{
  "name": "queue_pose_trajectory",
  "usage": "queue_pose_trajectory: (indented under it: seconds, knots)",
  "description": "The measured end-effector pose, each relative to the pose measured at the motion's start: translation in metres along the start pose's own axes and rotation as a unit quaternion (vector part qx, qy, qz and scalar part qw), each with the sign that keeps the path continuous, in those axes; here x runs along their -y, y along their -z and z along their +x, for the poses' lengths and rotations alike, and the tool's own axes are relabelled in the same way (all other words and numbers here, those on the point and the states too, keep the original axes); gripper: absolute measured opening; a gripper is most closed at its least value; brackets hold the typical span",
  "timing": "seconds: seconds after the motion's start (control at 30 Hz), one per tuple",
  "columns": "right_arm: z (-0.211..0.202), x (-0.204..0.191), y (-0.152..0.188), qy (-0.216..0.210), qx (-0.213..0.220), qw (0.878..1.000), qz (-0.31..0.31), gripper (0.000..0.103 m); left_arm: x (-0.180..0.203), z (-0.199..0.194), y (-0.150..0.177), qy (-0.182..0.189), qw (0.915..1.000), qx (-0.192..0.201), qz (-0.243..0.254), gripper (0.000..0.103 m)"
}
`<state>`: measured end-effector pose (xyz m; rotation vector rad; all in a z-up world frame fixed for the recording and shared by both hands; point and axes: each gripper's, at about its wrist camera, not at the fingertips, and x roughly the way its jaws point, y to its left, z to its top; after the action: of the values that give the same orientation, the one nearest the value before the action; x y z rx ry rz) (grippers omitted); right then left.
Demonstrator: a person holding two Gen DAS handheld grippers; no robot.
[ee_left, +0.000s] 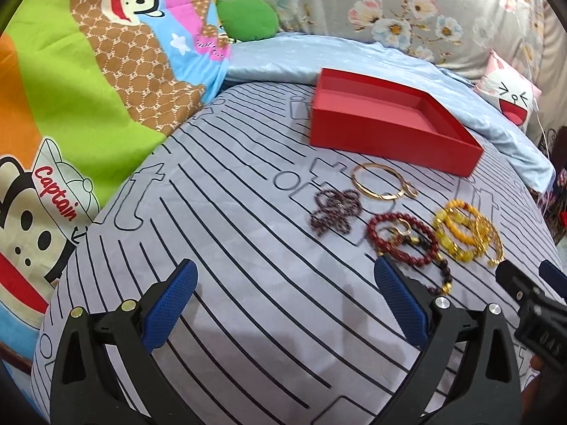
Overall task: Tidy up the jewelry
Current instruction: 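Move right tool to twisted gold bangle while left tool approaches dark beaded bracelet, then grasp twisted gold bangle with right tool while left tool grasps dark beaded bracelet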
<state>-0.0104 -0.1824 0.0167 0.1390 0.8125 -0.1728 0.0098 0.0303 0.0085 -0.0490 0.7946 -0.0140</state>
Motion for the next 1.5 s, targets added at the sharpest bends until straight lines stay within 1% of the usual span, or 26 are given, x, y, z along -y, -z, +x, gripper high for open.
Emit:
queue_pose_trajectory:
  seconds: [0.13, 0.23, 0.3, 0.43, 0.5, 0.6, 0.73, 1.0, 1.17, 1.27, 1.3, 1.37, 1.4, 1.43, 1.47, 1.5]
  knots:
    - [0.014, 0.001, -0.013, -0.008, -0.007, 1.0, 0.009, 0.09, -0.003, 0.004, -0.005, -0.008, 1.0, 0.002, 0.005, 0.096]
    - [0.021, -0.003, -0.019, -0.01, -0.007, 1.0, 0.007, 0.087, -0.004, 0.006, -0.009, -0.006, 0.9999, 0.002, 0.009, 0.096]
    - [0.026, -0.006, -0.022, -0.012, -0.01, 1.0, 0.005, 0.083, -0.004, 0.008, -0.011, -0.004, 0.9999, 0.002, 0.009, 0.096]
    - [0.037, -0.007, -0.025, -0.009, -0.016, 1.0, -0.001, 0.077, -0.003, 0.012, -0.012, -0.007, 0.9999, -0.001, 0.012, 0.096]
    - [0.042, -0.007, -0.026, -0.011, -0.021, 1.0, 0.002, 0.07, -0.003, 0.014, -0.013, -0.009, 0.9998, -0.001, 0.016, 0.096]
    - [0.048, -0.006, -0.024, -0.018, -0.032, 0.999, 0.005, 0.062, -0.002, 0.018, -0.013, -0.004, 0.9998, -0.006, 0.021, 0.096]
    - [0.05, -0.005, -0.021, -0.023, -0.035, 0.999, 0.009, 0.056, -0.002, 0.022, -0.014, 0.001, 0.9997, -0.009, 0.021, 0.096]
    - [0.044, -0.002, -0.019, -0.029, -0.027, 0.999, 0.015, 0.055, 0.0, 0.025, -0.016, 0.01, 0.9996, -0.008, 0.024, 0.096]
    - [0.037, 0.001, -0.02, -0.033, -0.022, 0.999, 0.023, 0.055, 0.0, 0.029, -0.022, 0.01, 0.9996, -0.008, 0.024, 0.095]
    - [0.032, -0.001, -0.021, -0.033, -0.015, 0.999, 0.018, 0.055, -0.001, 0.034, -0.026, 0.02, 0.9995, -0.014, 0.019, 0.089]
    - [0.03, -0.002, -0.022, -0.034, -0.014, 0.999, 0.016, 0.055, -0.001, 0.037, -0.027, 0.027, 0.9992, -0.018, 0.021, 0.084]
    - [0.029, -0.002, -0.022, -0.036, -0.012, 0.999, 0.017, 0.055, 0.001, 0.041, -0.026, 0.035, 0.9988, -0.024, 0.024, 0.078]
    - [0.028, -0.003, -0.023, -0.037, -0.012, 0.999, 0.017, 0.055, 0.001, 0.043, -0.026, 0.042, 0.9985, -0.028, 0.024, 0.07]
    - [0.027, -0.003, -0.022, -0.038, -0.011, 0.999, 0.017, 0.055, 0.001, 0.044, -0.026, 0.046, 0.9982, -0.031, 0.023, 0.064]
    - [0.027, -0.004, -0.022, -0.037, -0.011, 0.999, 0.016, 0.055, 0.001, 0.046, -0.026, 0.055, 0.9976, -0.037, 0.021, 0.061]
    - [0.027, -0.004, -0.022, -0.037, -0.01, 0.999, 0.015, 0.055, 0.001, 0.047, -0.025, 0.062, 0.9971, -0.041, 0.018, 0.055]
